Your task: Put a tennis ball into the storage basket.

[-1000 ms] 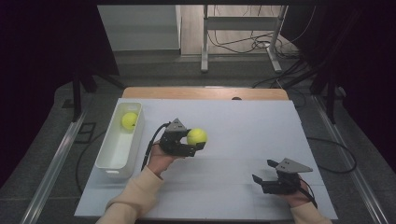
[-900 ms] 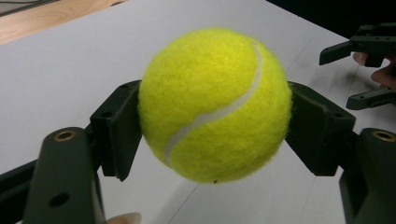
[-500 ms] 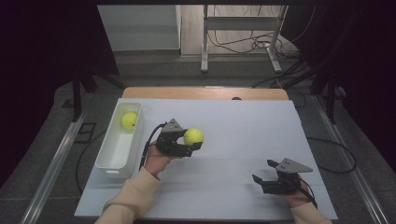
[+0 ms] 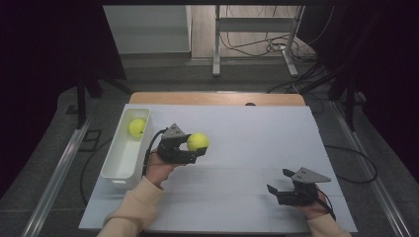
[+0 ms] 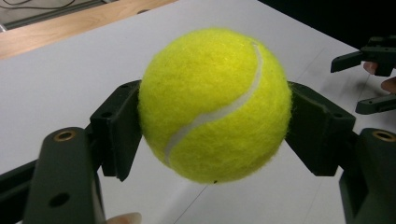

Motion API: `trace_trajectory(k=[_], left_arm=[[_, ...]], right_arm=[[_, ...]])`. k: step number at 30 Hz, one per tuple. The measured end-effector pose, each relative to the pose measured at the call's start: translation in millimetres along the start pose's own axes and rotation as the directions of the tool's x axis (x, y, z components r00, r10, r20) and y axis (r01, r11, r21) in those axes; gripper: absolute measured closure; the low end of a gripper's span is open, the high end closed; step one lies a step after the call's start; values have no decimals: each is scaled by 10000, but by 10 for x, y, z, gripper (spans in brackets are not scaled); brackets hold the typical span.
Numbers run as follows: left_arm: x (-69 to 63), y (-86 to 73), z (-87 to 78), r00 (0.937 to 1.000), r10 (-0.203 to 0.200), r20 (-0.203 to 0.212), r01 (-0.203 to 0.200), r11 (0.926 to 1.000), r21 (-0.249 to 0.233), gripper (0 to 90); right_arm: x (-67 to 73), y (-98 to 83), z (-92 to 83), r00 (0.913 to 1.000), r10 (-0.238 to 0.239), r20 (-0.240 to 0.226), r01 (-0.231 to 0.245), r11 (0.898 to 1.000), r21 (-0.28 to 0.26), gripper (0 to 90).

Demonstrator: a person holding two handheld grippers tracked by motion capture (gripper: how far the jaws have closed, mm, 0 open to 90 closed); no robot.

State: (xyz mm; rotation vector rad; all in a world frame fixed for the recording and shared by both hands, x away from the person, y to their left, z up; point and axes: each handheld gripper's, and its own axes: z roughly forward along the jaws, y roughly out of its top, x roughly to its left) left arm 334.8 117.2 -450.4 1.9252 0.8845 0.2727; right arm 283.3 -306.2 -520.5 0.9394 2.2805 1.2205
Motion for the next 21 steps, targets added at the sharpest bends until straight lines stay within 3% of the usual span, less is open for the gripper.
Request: trace_trajectory(k=[21], left_arm=[[211, -24, -357, 9960, -457, -764, 415, 9976, -557, 268]], right_arm=[[-1, 1, -3, 10000, 65, -2, -65, 9999, -104, 146]])
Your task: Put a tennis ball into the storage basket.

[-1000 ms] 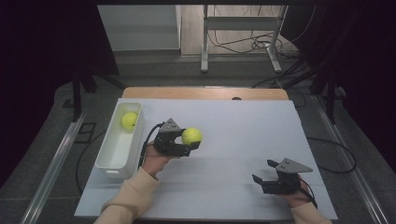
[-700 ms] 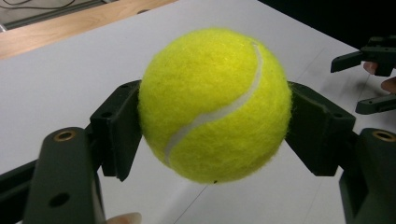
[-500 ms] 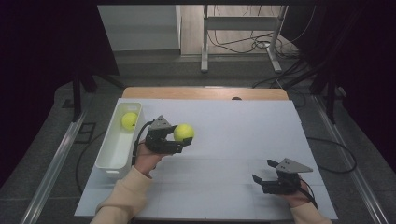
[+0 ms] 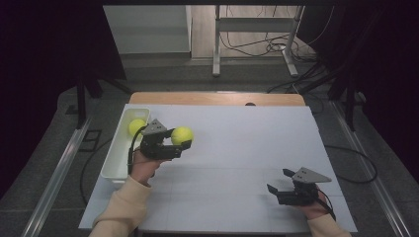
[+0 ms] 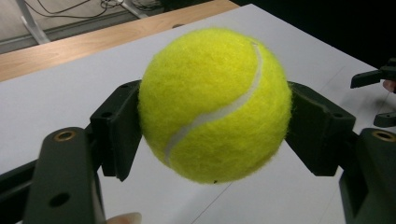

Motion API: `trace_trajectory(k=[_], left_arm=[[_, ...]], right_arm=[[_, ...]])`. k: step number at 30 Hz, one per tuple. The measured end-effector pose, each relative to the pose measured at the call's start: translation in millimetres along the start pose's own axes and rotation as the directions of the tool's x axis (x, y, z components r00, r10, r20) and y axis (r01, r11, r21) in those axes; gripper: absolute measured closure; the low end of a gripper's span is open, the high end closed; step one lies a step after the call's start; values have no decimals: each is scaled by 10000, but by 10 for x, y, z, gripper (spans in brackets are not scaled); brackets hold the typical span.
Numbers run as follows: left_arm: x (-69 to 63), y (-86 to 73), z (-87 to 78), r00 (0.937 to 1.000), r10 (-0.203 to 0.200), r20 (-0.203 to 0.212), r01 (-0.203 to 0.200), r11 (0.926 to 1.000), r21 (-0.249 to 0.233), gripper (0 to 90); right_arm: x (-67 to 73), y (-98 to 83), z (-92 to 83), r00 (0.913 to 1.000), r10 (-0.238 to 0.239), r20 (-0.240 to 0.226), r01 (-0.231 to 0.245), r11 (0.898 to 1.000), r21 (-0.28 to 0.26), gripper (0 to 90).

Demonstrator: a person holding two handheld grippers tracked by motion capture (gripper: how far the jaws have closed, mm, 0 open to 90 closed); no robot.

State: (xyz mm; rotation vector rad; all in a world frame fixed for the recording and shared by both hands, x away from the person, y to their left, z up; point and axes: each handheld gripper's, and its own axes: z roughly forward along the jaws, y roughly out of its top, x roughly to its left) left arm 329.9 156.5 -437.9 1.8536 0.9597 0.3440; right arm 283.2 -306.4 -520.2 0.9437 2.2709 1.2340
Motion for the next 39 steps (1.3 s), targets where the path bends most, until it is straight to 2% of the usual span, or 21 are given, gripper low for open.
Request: trace_trajectory(k=[16, 39], left_arm=[[151, -1, -209, 9973, -279, -674, 260, 9992, -294, 268], [386, -16, -455, 9885, -913, -1202, 822, 9935, -788, 268]], right_arm=[[-1, 0, 0, 10000, -40, -19, 39, 10000, -17, 146], [-2, 0, -3, 10000, -7, 21, 7, 10000, -2, 146]])
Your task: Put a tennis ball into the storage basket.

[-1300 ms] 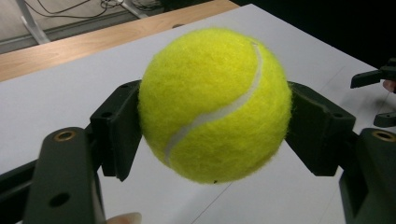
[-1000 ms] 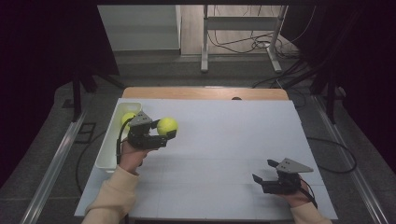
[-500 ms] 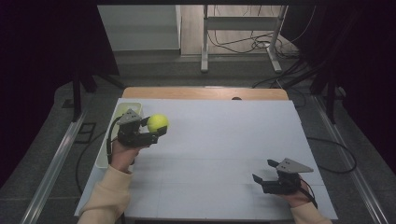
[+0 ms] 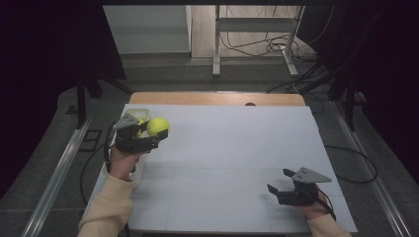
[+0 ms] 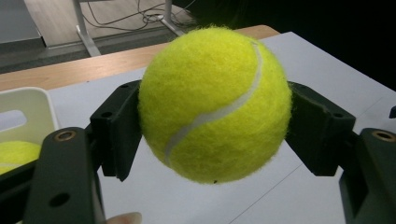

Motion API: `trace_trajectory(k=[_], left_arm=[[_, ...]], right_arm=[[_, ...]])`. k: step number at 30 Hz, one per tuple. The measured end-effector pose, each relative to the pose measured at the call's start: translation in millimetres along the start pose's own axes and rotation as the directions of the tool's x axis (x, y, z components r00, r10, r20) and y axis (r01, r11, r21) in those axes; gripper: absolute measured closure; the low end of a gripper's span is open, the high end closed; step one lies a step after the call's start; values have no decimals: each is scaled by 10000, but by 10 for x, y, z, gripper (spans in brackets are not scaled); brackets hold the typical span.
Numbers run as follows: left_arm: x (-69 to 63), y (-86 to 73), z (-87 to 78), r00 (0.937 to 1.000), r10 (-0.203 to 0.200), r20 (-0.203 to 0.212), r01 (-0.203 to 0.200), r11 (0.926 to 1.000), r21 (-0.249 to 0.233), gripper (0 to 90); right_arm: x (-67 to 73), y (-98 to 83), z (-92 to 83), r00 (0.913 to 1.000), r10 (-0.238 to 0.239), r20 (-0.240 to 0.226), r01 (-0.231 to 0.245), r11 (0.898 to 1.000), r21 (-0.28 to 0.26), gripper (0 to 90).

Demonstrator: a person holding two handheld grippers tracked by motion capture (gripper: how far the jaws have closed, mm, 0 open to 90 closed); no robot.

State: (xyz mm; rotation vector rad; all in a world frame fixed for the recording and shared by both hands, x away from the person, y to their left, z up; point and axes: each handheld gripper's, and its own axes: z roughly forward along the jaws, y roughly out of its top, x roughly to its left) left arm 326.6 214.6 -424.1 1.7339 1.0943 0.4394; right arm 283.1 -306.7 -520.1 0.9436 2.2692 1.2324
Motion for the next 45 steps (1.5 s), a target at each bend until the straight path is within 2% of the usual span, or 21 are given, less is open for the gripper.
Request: trace_trajectory(k=[30, 39, 41, 45], left_arm=[[268, -53, -114, 9960, -700, -556, 696, 9975, -82, 268], [334, -58, -172, 9938, -814, -759, 803, 9966, -164, 268], [340, -56, -192, 9935, -670, -924, 665, 9977, -94, 268], [374, -55, -238, 9912, -721, -1108, 710, 9974, -134, 268]], right_arm=[[0, 0, -1, 10000, -6, -3, 6, 10000, 6, 146], [0, 0, -3, 10000, -18, 2, 18, 10000, 2, 146], [-2, 1, -7, 10000, -26, 14, 25, 10000, 17, 146], [-8, -1, -9, 10000, -4, 40, 4, 10000, -18, 146]])
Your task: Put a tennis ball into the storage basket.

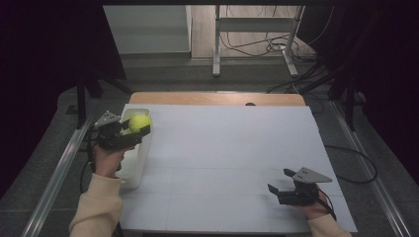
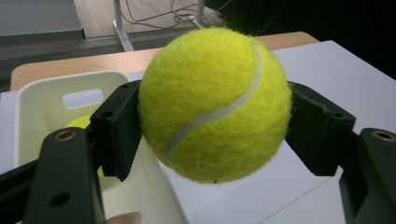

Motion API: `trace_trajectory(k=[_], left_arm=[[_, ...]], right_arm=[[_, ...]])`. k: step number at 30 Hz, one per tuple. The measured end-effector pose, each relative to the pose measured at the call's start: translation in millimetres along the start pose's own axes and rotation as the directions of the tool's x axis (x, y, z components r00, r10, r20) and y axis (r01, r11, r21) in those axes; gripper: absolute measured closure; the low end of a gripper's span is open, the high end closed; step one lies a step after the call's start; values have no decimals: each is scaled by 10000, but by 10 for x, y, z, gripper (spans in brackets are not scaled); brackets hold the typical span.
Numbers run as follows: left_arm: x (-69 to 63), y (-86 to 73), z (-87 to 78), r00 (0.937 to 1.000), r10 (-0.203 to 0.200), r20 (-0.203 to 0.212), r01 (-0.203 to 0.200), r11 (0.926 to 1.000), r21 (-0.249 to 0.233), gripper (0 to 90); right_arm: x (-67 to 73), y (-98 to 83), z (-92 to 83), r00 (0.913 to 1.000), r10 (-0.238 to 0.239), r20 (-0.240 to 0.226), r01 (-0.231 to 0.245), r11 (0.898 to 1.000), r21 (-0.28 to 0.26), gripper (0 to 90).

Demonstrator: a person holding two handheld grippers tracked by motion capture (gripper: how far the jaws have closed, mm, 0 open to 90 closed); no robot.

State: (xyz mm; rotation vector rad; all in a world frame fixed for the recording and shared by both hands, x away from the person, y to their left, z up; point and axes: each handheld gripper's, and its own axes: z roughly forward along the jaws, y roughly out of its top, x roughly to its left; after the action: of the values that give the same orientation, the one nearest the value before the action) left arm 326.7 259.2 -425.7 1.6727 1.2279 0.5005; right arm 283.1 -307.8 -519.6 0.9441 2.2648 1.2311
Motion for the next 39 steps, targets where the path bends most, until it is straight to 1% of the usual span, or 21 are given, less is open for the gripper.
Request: trace_trajectory(k=[3, 7, 8, 9, 10, 14, 19, 22, 27, 28, 32, 35, 39], left_arm=[[45, -5, -30, 9999, -111, -127, 111, 9999, -35, 268], [113, -18, -66, 9989, -256, -397, 254, 9997, -41, 268], [113, -18, -66, 9989, -256, -397, 254, 9997, -41, 268], [144, -25, -77, 9982, -310, -513, 309, 9995, -22, 268], [144, -25, -77, 9982, -310, -513, 309, 9995, -22, 268], [212, -45, -96, 9968, -472, -652, 473, 9989, 0, 268], [270, -68, -121, 9947, -576, -848, 586, 9982, 92, 268], [280, -76, -128, 9940, -543, -947, 562, 9983, 169, 268], [282, -85, -101, 9922, -399, -1179, 461, 9977, 498, 268], [282, -85, -101, 9922, -399, -1179, 461, 9977, 498, 268], [302, -102, -67, 9902, -371, -1344, 492, 9949, 875, 268], [314, -116, -35, 9896, -365, -1394, 525, 9922, 1129, 268], [320, -144, 31, 9895, -279, -1421, 519, 9844, 1679, 267]], right_arm=[[2, 1, -1, 10000, -19, 0, 19, 10000, 25, 146], [2, 1, -1, 10000, -12, 5, 12, 10000, 27, 146], [2, 1, -1, 10000, -12, 5, 12, 10000, 27, 146], [3, 1, 0, 10000, -21, 6, 21, 10000, 35, 146], [3, 1, 1, 10000, -23, 1, 23, 10000, 37, 146], [4, 1, 0, 10000, -28, 2, 28, 10000, 38, 146], [4, 1, 0, 10000, -33, -2, 33, 10000, 38, 146], [3, 1, 1, 10000, -23, 2, 23, 10000, 42, 146], [6, 0, 4, 10000, -24, -5, 24, 10000, 28, 146], [5, -1, 4, 10000, -25, -2, 25, 10000, 26, 146], [3, -1, 2, 10000, -24, 2, 24, 10000, 54, 146], [4, -1, 4, 10000, -28, -2, 28, 10000, 55, 146], [5, -2, 6, 10000, -22, -7, 22, 10000, 38, 146]])
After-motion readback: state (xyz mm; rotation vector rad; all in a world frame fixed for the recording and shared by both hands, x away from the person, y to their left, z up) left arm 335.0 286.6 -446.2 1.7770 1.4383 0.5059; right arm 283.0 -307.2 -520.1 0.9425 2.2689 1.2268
